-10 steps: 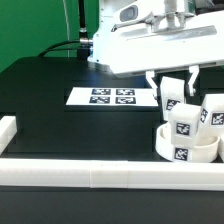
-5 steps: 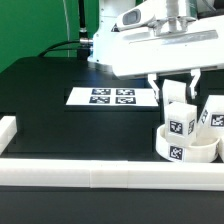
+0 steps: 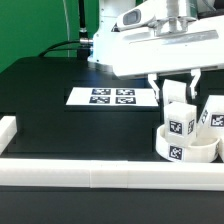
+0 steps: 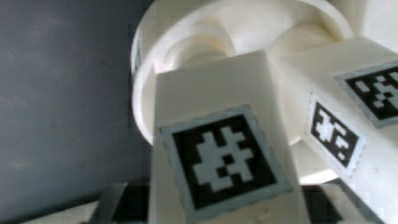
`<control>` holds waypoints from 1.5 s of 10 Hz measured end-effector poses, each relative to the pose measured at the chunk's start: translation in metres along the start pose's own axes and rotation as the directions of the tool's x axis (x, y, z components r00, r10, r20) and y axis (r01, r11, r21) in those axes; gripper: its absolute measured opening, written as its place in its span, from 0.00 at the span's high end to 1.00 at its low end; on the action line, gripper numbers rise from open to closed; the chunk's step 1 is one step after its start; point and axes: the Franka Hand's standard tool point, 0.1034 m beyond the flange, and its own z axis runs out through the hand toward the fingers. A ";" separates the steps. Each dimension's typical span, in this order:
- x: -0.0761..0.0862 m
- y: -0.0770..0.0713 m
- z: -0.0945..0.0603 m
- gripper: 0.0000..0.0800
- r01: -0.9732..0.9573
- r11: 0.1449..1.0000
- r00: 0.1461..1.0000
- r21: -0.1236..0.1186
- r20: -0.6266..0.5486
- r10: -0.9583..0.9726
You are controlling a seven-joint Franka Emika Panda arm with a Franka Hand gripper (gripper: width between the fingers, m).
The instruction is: Assemble stool
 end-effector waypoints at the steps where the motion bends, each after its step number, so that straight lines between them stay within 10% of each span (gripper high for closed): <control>1: -0.003 0.000 0.001 0.59 0.000 1.000 1.000 0.000 0.012 0.000; 3: -0.003 0.001 0.001 0.22 0.003 1.000 1.000 0.000 0.013 -0.003; 15: 0.021 0.004 -0.023 0.19 -0.017 1.000 0.998 0.017 0.066 0.016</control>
Offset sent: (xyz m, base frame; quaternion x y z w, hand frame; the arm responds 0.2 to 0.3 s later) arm 0.0002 -0.0012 -0.0023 0.0101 -0.0057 -0.0130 0.9998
